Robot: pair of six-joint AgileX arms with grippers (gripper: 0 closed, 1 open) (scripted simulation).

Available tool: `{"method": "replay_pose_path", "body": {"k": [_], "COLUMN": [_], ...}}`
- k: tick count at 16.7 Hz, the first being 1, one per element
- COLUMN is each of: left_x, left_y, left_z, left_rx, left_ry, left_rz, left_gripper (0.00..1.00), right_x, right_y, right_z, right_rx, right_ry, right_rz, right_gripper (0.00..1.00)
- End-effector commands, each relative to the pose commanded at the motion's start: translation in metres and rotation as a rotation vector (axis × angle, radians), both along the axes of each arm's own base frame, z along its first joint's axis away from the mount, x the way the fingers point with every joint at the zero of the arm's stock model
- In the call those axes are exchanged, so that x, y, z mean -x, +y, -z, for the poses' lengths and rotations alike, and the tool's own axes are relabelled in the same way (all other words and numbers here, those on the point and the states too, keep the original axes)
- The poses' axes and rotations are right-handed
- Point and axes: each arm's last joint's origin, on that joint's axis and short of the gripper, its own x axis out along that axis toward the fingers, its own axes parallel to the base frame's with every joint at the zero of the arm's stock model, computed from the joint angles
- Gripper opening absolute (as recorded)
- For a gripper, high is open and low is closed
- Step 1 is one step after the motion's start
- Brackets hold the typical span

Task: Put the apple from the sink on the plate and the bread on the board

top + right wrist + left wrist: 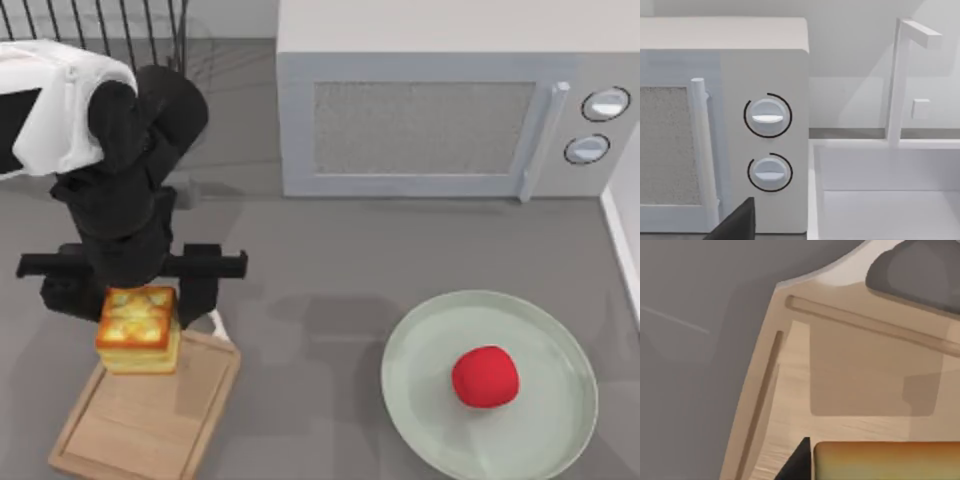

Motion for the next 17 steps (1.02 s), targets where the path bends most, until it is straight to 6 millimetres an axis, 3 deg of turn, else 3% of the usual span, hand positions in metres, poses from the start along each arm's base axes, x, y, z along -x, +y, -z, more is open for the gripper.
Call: {"method": "replay_pose_path", "body": {"k": [7, 17], "left_x": [0.000, 0.004], "left_y": [0.000, 0.000], "left_z": [0.003, 0.033], "left_rx": [0.000, 0.000], "left_ry": [0.000, 0.000], "left_rz": [-0.004, -0.004], "left_gripper": [0.00, 0.00], "right_x": [0.000, 0.000], "right_y": [0.000, 0.000], "right_z": [0.000, 0.000], "right_rx": [0.000, 0.000], "right_ry": [0.000, 0.000], "right_rz": [0.000, 0.000], "right_gripper": [1.00, 1.00]}}
